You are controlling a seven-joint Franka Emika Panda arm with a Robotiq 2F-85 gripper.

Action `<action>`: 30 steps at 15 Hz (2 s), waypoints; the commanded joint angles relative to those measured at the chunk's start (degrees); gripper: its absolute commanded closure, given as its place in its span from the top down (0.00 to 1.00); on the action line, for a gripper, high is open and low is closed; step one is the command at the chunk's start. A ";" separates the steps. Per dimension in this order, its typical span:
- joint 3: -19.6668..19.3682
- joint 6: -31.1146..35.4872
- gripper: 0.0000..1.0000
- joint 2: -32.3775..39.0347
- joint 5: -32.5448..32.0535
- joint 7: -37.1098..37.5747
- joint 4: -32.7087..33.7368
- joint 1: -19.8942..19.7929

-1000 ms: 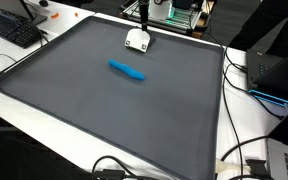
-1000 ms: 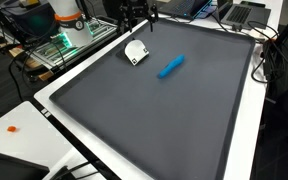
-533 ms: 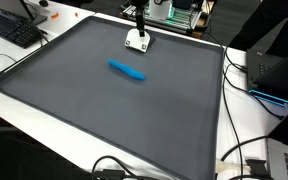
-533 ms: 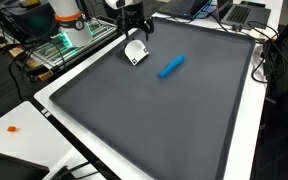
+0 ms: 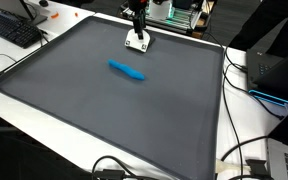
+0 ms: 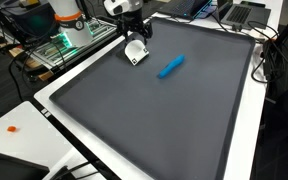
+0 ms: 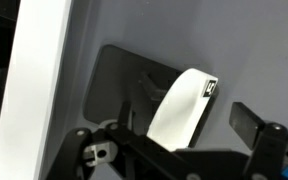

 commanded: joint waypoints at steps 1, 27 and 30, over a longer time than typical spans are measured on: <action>-0.86 3.12 1.00 0.91 1.60 1.37 -0.51 1.27; -2.22 14.47 0.55 6.41 1.41 14.18 0.06 2.36; -2.24 14.31 0.32 6.41 1.11 15.42 0.25 2.42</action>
